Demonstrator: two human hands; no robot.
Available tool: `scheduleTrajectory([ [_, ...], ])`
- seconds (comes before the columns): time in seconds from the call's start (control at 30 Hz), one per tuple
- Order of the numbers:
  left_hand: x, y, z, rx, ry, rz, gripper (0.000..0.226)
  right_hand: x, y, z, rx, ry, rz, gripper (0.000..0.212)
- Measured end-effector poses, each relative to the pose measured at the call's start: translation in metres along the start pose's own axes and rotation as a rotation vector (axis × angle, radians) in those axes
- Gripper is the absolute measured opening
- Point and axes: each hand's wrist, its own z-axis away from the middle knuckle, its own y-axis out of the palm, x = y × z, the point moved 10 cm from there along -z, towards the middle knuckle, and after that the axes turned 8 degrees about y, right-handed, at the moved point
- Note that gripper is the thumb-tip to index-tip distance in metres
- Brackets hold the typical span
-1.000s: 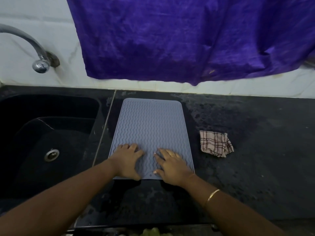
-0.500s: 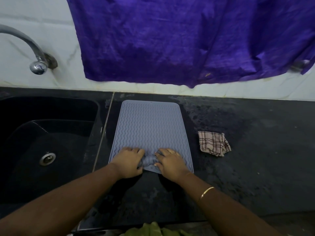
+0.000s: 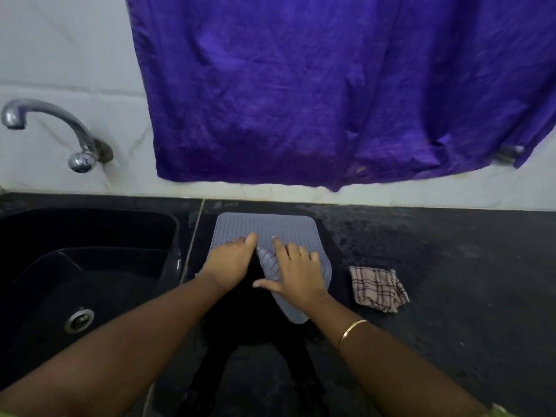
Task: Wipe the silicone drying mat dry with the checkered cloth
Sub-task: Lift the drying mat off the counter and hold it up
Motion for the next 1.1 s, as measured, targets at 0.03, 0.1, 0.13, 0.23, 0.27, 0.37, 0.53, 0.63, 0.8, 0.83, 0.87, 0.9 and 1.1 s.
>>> scheduleTrajectory([
  [0.03, 0.002, -0.010, -0.006, -0.015, 0.013, -0.022, 0.020, 0.000, -0.004, -0.007, -0.013, -0.023, 0.032, 0.090],
  [0.1, 0.004, -0.030, -0.018, -0.040, 0.054, -0.082, 0.028, -0.005, -0.020, -0.025, -0.021, 0.009, 0.055, 0.088],
  [0.13, 0.005, -0.040, -0.024, -0.052, 0.081, -0.124, 0.032, -0.009, -0.030, -0.035, -0.038, 0.044, 0.074, 0.085],
  [0.23, 0.009, -0.074, -0.040, -0.108, 0.120, -0.199, 0.028, -0.027, -0.069, -0.065, -0.069, 0.130, 0.087, 0.057],
  [0.27, 0.012, -0.086, -0.044, -0.135, 0.118, -0.202, 0.027, -0.036, -0.079, -0.076, -0.069, 0.140, 0.066, 0.047],
  [0.37, 0.017, -0.117, -0.059, -0.169, 0.143, -0.229, 0.048, -0.052, -0.106, -0.106, -0.019, 0.084, 0.030, 0.031],
  [0.53, 0.025, -0.151, -0.086, -0.134, 0.172, -0.254, 0.067, -0.061, -0.142, -0.131, 0.043, 0.099, -0.058, 0.025],
  [0.63, 0.043, -0.181, -0.099, -0.208, 0.079, -0.196, 0.059, -0.062, -0.176, -0.147, -0.015, 0.125, -0.060, 0.024],
  [0.8, 0.067, -0.246, -0.104, -0.383, -0.033, -0.039, 0.034, -0.061, -0.235, -0.162, -0.224, 0.125, -0.051, 0.024],
  [0.83, 0.070, -0.258, -0.102, -0.430, -0.040, -0.024, 0.032, -0.060, -0.247, -0.163, -0.271, 0.128, -0.047, 0.026],
  [0.87, 0.071, -0.268, -0.100, -0.472, -0.047, -0.013, 0.030, -0.060, -0.258, -0.164, -0.314, 0.133, -0.044, 0.027],
  [0.9, 0.071, -0.277, -0.097, -0.515, -0.051, -0.007, 0.030, -0.060, -0.268, -0.164, -0.354, 0.140, -0.044, 0.028],
  [1.1, 0.062, -0.318, -0.079, -0.746, -0.035, -0.032, 0.030, -0.055, -0.308, -0.157, -0.544, 0.139, -0.053, 0.029],
])
